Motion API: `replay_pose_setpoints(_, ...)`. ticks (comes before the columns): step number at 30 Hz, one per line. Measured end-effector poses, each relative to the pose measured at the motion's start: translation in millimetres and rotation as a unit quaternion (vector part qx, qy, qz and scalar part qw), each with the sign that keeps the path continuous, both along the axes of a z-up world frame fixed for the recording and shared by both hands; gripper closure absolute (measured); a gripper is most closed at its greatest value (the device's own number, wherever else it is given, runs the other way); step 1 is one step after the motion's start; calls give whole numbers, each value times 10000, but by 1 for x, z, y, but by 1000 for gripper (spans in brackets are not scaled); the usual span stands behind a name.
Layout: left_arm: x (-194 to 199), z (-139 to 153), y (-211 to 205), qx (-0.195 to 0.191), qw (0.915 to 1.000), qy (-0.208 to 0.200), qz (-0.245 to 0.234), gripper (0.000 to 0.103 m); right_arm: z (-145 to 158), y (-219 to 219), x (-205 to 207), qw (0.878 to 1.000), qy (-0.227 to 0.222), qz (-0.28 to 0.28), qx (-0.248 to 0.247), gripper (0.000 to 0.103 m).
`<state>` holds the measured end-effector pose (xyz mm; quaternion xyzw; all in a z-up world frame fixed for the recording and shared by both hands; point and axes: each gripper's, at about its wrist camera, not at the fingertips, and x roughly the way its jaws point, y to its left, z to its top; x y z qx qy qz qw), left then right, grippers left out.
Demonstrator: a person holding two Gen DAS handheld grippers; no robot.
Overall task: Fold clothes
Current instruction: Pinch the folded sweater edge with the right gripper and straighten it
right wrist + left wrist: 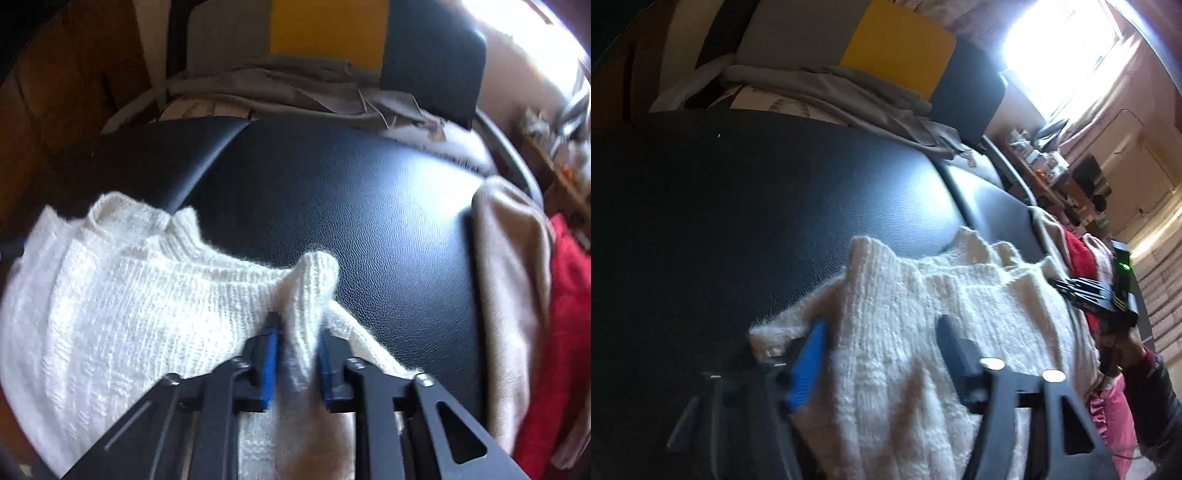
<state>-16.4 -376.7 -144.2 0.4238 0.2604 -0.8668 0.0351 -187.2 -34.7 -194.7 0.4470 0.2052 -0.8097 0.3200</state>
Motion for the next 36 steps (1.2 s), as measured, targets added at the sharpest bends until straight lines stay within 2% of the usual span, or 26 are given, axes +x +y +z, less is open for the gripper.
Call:
replay_pose_setpoints(1, -1, -1, -1, -62, 9999, -36, 90, 94, 2, -1, 4, 9999, 105, 42, 73, 90)
replay_pose_setpoints(3, 4, 4, -2, -7, 9997, 150, 211, 97, 9, -2, 10, 9994, 313, 87, 152, 95)
replay_pose_setpoints(6, 21, 29, 2, -1, 9969, 693, 373, 97, 30, 9, 16, 9976, 689, -60, 0, 95)
replay_pose_setpoints(8, 29, 37, -3, 0, 9945, 837, 633, 97, 45, 18, 13, 9960, 838, -243, -172, 95)
replay_pose_setpoints(11, 23, 24, -12, -4, 9949, 537, 858, 97, 49, 23, 0, 9955, 778, -467, -263, 95)
replay_pose_setpoints(15, 14, 1, -13, -72, 9948, 87, 1009, 96, 22, 23, -14, 9967, 357, -712, -184, 95)
replay_pose_setpoints(17, 11, -8, -12, -130, 9940, -69, 1081, 88, 8, 22, -15, 9964, 237, -795, -181, 95)
replay_pose_setpoints(19, 15, -3, -10, -269, 9919, -107, 1238, 79, 7, 25, -13, 9956, 238, -864, -265, 95)
replay_pose_setpoints(22, 23, 22, 1, -1018, 9808, -132, 1656, 69, 14, 28, -18, 9951, 155, -872, -435, 92)
replay_pose_setpoints(24, 36, 42, 17, -1377, 9757, 208, 1689, 67, 32, 35, -11, 9940, 271, -820, -673, 90)
replay_pose_setpoints(26, 45, 52, 36, -1407, 9781, 499, 1450, 63, 51, 38, 3, 9924, 525, -679, -881, 86)
replay_pose_setpoints(27, 49, 53, 48, -1419, 9801, 589, 1256, 61, 60, 40, 13, 9918, 532, -531, -1033, 81)
replay_pose_setpoints(29, 52, 44, 69, -1488, 9831, 507, 938, 61, 70, 41, 33, 9907, 463, -225, -1262, 72)
replay_pose_setpoints(32, 58, 18, 89, -1452, 9870, 176, 668, 61, 62, 36, 62, 9916, 161, 122, -1279, 69)
replay_pose_setpoints(35, 72, -1, 91, -1451, 9863, 242, 751, 59, 33, 36, 72, 9957, 44, 3, -929, 69)
replay_pose_setpoints(36, 76, -2, 89, -1425, 9866, 212, 768, 58, 29, 39, 70, 9946, 8, -68, -1032, 69)
